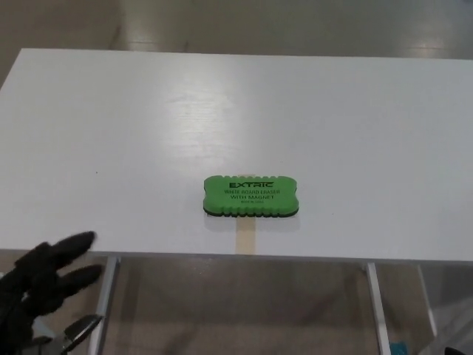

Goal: Use the left hand to press on the green eraser and wipe the desk from center to the left and then back to center.

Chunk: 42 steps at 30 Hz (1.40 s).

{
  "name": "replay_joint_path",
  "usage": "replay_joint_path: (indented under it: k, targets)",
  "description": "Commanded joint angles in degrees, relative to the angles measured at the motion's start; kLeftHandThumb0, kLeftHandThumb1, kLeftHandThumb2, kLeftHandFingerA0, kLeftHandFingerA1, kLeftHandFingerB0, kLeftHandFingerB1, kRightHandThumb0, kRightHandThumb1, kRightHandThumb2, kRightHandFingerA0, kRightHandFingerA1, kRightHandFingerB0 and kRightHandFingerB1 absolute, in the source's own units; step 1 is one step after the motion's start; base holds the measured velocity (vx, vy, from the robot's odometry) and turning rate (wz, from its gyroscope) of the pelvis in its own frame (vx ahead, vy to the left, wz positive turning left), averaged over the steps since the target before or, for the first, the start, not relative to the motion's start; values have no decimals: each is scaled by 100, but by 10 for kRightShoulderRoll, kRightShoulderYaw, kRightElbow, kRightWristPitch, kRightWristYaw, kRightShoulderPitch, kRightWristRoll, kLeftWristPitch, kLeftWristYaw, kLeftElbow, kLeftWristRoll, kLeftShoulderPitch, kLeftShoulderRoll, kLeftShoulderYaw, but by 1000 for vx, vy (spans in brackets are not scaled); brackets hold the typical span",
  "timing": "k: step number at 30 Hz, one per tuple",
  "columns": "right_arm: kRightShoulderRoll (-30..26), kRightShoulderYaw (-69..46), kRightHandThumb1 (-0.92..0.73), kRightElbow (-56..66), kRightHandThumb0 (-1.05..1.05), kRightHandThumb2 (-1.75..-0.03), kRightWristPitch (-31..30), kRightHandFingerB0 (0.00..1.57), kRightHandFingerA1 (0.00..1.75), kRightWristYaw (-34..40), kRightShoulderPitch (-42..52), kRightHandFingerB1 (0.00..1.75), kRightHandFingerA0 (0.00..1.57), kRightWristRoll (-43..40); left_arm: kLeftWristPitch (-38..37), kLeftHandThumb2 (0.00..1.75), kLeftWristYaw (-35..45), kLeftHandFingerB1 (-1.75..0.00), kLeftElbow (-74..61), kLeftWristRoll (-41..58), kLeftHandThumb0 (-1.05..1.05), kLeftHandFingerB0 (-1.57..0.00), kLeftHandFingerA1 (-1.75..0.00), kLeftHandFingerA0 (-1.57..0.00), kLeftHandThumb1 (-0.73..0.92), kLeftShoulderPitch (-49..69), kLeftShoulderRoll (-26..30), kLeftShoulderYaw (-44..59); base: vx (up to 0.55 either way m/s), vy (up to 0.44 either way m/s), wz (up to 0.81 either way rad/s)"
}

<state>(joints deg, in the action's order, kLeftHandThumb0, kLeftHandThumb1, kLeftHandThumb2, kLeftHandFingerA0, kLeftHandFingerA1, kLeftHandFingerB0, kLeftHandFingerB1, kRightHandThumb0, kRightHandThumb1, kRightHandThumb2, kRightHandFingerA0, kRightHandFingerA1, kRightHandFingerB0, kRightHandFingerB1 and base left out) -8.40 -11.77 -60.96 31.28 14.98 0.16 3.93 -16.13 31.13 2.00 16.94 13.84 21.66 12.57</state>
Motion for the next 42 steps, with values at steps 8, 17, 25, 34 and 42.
replay_joint_path:
  k: [8, 17, 25, 34, 42]
  targets:
    - [-10, -1, -77, -8, -48, -64, 17, 54, 41, 6, 13, 37, 65, -4, 132, 95, 207, -66, -302, 217, -31, -65, -68, -62, 59, 111, 147, -58, 0, 0, 0]
    - [-4, -7, -77, -6, -47, -65, 11, 54, 42, -3, 15, 37, 65, -14, 130, 98, 130, -67, -314, 200, -29, -64, -71, -69, 60, -14, 107, -71, 0, 0, 0]
    - [-8, 6, -78, -4, -46, -64, 17, 52, 39, 16, 24, 36, 64, 5, 215, 64, -30, -53, -290, 74, -26, -86, -60, -94, 76, -189, 33, -114, 0, 0, 0]
    - [-8, 5, -78, -8, -48, -65, 18, 52, 42, 7, 20, 37, 65, -3, 235, 64, -90, -71, -127, -11, -21, -85, -76, -92, 82, -359, -55, -177, 0, 0, 0]
    - [-2, -3, -79, -13, -48, -65, 31, 53, 42, -6, 26, 37, 66, -17, 207, 63, -156, -82, 87, -111, -21, -82, -75, -101, 82, -476, -104, -218, 0, 0, 0]
